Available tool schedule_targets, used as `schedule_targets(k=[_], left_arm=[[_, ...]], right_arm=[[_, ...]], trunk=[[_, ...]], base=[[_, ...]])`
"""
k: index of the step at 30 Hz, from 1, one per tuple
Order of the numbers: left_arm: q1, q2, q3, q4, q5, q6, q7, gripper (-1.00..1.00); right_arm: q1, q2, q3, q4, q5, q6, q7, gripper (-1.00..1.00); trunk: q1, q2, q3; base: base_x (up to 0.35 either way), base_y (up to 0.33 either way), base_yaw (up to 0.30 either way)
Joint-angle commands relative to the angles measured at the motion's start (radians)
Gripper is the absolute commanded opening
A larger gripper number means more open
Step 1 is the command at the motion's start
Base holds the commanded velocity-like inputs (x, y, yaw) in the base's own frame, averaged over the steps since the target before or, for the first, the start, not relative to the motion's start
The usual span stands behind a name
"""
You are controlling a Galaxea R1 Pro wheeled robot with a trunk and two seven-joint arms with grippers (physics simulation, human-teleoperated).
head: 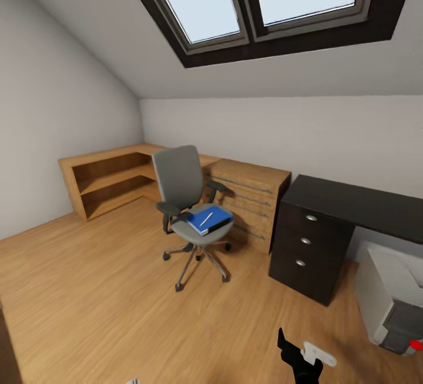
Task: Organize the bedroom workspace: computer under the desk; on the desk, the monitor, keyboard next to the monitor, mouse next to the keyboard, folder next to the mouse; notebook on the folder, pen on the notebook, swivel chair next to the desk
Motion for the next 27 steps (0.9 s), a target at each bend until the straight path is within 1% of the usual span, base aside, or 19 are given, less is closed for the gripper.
schedule_targets(k=[1, 6, 9, 18, 27], left_arm=[[-0.001, 0.0, -0.001, 0.0, 0.011, -0.006, 0.002, 1.0], [-0.001, 0.0, 0.0, 0.0, 0.012, -0.006, 0.002, 1.0], [-0.001, 0.0, 0.0, 0.0, 0.012, -0.006, 0.002, 1.0], [-0.001, -0.001, -0.001, 0.0, 0.01, -0.006, 0.002, 1.0], [-0.001, -0.002, -0.002, 0.0, 0.01, -0.006, 0.002, 1.0]], right_arm=[[-0.001, 0.0, -0.004, 0.002, -0.009, -0.004, 0.01, 1.0], [-0.001, -0.003, -0.004, 0.002, -0.009, -0.004, 0.011, 1.0], [-0.001, -0.003, -0.004, 0.002, -0.009, -0.003, 0.011, 1.0], [-0.001, 0.001, -0.003, 0.002, -0.008, -0.002, 0.012, 1.0], [-0.001, 0.002, -0.003, 0.002, -0.007, -0.002, 0.012, 1.0]], trunk=[[-0.005, 0.007, 0.002], [-0.024, 0.042, 0.018], [-0.035, 0.063, 0.025], [-0.07, 0.126, 0.043], [-0.104, 0.189, 0.059]], base=[[-0.338, 0.135, 0.0], [-0.337, 0.137, -0.011], [-0.337, 0.139, -0.104], [-0.337, 0.129, -0.16], [-0.338, 0.024, -0.176]])
